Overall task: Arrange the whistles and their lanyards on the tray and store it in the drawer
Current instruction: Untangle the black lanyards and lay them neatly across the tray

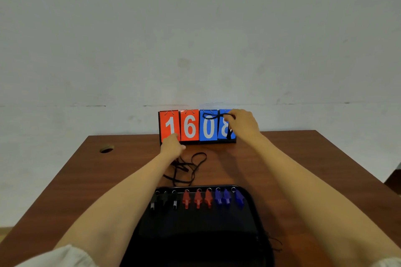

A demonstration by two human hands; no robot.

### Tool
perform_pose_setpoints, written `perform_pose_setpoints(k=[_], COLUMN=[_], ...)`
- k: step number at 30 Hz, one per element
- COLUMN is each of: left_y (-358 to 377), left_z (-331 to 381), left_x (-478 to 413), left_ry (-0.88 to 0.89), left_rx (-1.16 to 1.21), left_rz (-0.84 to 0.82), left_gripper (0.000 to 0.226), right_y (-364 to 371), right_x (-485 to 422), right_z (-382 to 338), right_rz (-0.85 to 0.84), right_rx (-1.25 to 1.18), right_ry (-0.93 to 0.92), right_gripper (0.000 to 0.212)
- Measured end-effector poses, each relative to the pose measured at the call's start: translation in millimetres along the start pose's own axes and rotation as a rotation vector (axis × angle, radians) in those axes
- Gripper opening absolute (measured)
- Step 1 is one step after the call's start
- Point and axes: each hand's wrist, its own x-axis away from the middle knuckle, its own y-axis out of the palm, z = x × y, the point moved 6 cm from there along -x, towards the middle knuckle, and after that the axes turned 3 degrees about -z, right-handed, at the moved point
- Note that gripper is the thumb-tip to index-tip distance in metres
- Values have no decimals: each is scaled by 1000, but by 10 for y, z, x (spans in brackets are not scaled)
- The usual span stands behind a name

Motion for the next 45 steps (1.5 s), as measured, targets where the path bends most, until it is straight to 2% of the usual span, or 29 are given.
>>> perform_pose_setpoints(k=[2, 4, 8, 10, 12, 16, 19, 22, 26, 28, 32, 36, 40, 45], left_y=[23, 75, 151, 173, 126, -35, -204, -403, -560, -624, -721, -637, -450, -346], left_z=[12, 164, 591, 714, 791, 752, 517, 169, -141, -324, -719, -953, -1142, -1327], left_x=[59, 159, 336, 381, 423, 506, 550, 603, 923, 1049, 1222, 1439, 1622, 1784], left_ry=[-11, 108, 520, 599, 628, 597, 516, 400, 332, 285, 151, 124, 123, 68], left_rx=[-53, -57, -195, -244, -285, -467, -466, -481, -512, -518, -495, -517, -584, -541], left_rz=[-66, -86, -21, -12, 65, 148, 112, 79, 25, 41, 95, 36, -32, -71], left_gripper=[87, 99, 75, 52, 30, 31, 34, 33, 37, 34, 12, 11, 23, 13], right_y=[77, 181, 323, 334, 311, 214, 59, -76, -131, -103, -42, 62, 187, 289], right_x=[45, 97, 177, 219, 258, 359, 435, 540, 755, 880, 1167, 1494, 1761, 2006], right_z=[-33, -69, -130, -195, -262, -280, -167, -10, 195, 315, 601, 787, 924, 1096], right_rz=[-72, -140, -222, -244, -250, -257, -189, -129, -100, -117, -100, -161, -204, -258], right_rx=[38, 97, 179, 173, 183, 128, 22, 54, 18, -2, 18, 99, 25, 28], right_ry=[-21, -47, -104, -132, -155, -144, -101, -78, -23, 11, 108, 179, 213, 273], right_gripper=[31, 28, 28, 28, 28, 29, 26, 20, 20, 21, 16, 23, 17, 16])
